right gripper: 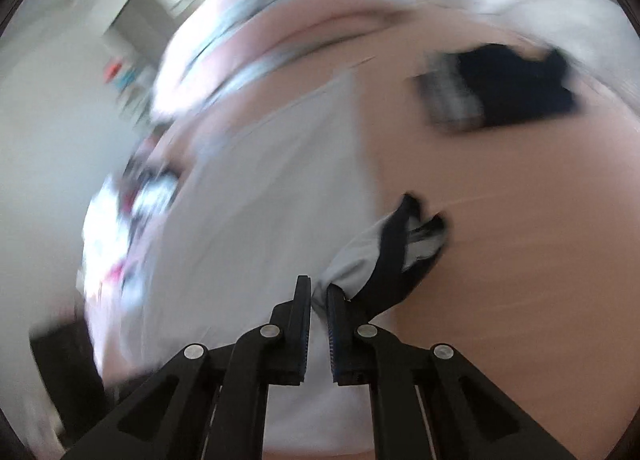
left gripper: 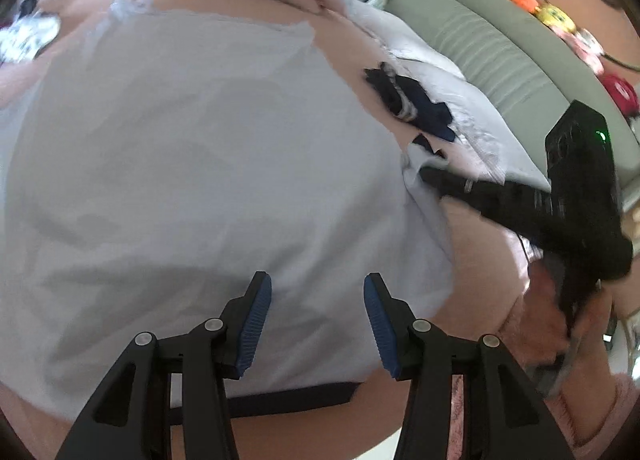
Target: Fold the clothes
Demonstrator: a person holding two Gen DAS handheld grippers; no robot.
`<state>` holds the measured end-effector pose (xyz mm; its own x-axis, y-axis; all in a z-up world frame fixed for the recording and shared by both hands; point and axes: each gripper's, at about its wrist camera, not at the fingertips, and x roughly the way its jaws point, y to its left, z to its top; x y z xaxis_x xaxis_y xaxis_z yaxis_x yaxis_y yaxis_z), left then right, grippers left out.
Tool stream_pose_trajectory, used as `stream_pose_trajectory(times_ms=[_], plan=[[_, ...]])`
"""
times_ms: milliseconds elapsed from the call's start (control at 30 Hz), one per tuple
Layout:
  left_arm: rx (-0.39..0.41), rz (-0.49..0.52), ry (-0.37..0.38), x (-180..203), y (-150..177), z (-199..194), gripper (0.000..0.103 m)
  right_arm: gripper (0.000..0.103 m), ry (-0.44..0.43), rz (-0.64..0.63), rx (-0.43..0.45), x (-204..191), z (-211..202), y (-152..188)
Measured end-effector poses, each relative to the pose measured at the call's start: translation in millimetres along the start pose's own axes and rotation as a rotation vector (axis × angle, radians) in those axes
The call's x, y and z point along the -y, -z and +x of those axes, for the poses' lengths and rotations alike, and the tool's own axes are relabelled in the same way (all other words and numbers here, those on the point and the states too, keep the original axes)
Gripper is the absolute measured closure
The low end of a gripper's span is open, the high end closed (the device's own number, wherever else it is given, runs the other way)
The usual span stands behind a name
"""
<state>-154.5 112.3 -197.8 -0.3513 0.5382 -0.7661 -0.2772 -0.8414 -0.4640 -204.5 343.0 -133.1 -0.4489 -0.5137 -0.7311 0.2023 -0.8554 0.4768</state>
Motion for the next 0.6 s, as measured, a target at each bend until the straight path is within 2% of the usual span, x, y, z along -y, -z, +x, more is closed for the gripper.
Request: stream_pose_trajectory(times_ms=[67,133,167,200,233,267,367,433,467,533,567,600], plan=[[-0.007,-0.019,0.002,-4,2,-2,0.058,0.096,-0.028,-0.020,-0.078,-12,18,6],[0.004,-0.003,-0.001,-2,2,-5,0.058,0.096,-0.094,-0.024,-0.138,-17,24,9],[0.011,0.007,-0.001,-1,1,-7,0.058,0.093,-0.120,-0.033,-0.147,-19,21,9],[0.023,0.013,0.005,1,-2,-7,0.058,0.088,-0.138,-0.038,-0.122,-18,12,7],[0.034,0.020,0.010,3,-5,-8,0.058,0.078,-0.156,-0.042,-0.097,-18,3,4],[0.046,0.032,0.014,7,-9,-8,0.058,0.072,-0.177,-0.040,-0.067,-16,-7,2],[0.058,0.101,0.006,23,-22,-2,0.058,0.071,-0.258,0.069,0.098,7,-49,-1],[0.054,0.185,-0.003,42,-30,6,0.058,0.070,-0.191,0.190,0.230,35,-75,-1],[0.052,0.224,-0.007,51,-35,10,0.058,0.070,-0.090,0.254,0.251,53,-79,-1],[0.046,0.272,-0.018,69,-45,24,0.058,0.070,0.094,0.301,0.178,75,-68,-4],[0.040,0.288,-0.024,76,-50,32,0.058,0.068,0.134,0.302,0.129,79,-57,-6],[0.033,0.303,-0.030,83,-54,39,0.058,0.068,0.116,0.281,0.103,74,-49,-8]])
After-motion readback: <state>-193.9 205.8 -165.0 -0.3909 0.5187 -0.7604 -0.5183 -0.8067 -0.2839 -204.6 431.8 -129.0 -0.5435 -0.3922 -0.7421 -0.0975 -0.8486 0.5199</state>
